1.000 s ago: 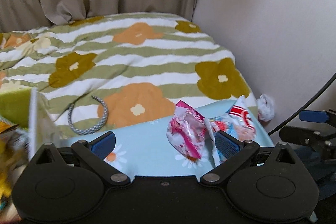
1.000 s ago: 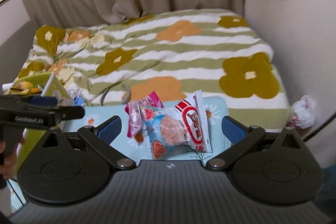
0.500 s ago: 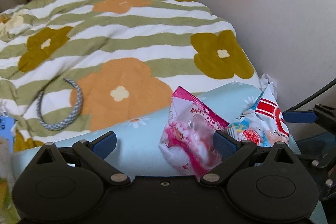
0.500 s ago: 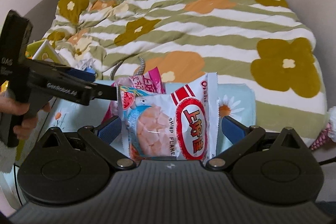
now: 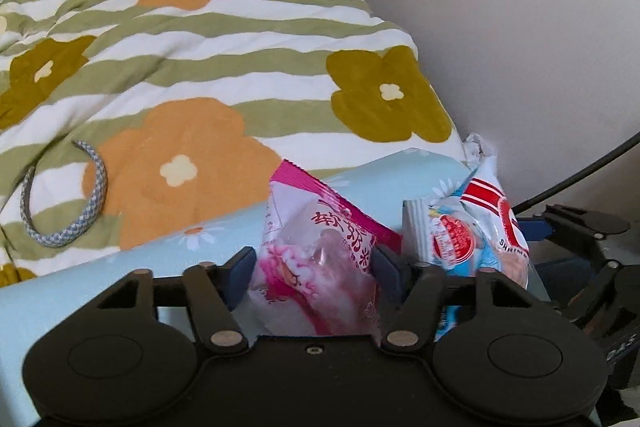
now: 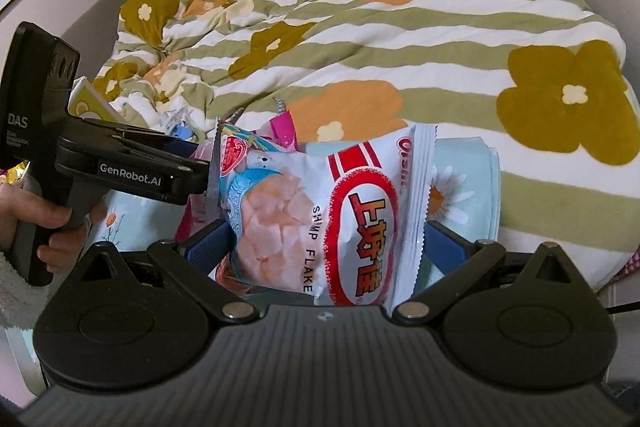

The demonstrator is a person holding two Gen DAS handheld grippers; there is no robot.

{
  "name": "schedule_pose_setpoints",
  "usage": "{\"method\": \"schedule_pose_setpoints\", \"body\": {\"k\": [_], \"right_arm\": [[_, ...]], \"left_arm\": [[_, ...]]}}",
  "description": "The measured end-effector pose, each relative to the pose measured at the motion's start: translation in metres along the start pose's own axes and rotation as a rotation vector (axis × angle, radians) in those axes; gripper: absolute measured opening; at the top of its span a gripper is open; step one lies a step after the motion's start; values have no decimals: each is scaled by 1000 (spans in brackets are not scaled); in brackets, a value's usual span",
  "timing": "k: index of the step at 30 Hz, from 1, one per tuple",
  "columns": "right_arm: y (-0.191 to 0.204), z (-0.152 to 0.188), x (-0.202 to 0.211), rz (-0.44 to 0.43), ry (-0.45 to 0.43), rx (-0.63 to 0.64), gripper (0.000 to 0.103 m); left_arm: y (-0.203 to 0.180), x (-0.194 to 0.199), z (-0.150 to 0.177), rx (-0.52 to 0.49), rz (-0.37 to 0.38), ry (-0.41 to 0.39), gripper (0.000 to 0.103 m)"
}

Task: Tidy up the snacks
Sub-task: 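Grasp the pink-white bag with left tool while right tool grasps shrimp-flake bag, then carry both bags into the yellow box and open both tools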

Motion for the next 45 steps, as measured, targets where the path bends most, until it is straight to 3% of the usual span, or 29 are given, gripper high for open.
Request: {"method": "schedule_pose_setpoints", "body": {"k": [4, 7, 17, 18, 21, 28, 37, 45], "right_arm": [[-1, 2, -13, 19, 45, 15, 103], [-1, 3, -14, -2, 31, 14, 103], [6, 1, -6, 5, -11, 59, 103], [7, 1, -6, -7, -11, 59, 96], [11, 0, -5, -18, -8, 54, 88], [28, 3, 5, -11, -35, 70, 84], [61, -7, 49, -5, -100, 75, 84], [122, -23, 97, -43, -163, 84, 84]], "left_arm": [[-6, 4, 5, -41, -45, 1, 52], [-9, 10, 11, -57, -84, -2, 50], [-1, 37, 38, 57, -132, -31, 45], [0, 39, 40, 71, -132, -35, 45], [2, 48, 48, 106, -135, -49, 44], [3, 72, 60, 139, -144, -104, 43], [-17, 153, 68, 161, -145, -271, 43], [-24, 253, 87, 160, -190, -431, 43]]}}
Point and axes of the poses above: each gripper's, at about its wrist camera, not at the fingertips, and x roughly against the way its jaws point, y to its left, z to its underside, the point moved 2 cm from there along -x, roughly the way its jaws point, and after that the axes turned 3 degrees about z, right-handed, at the moved point
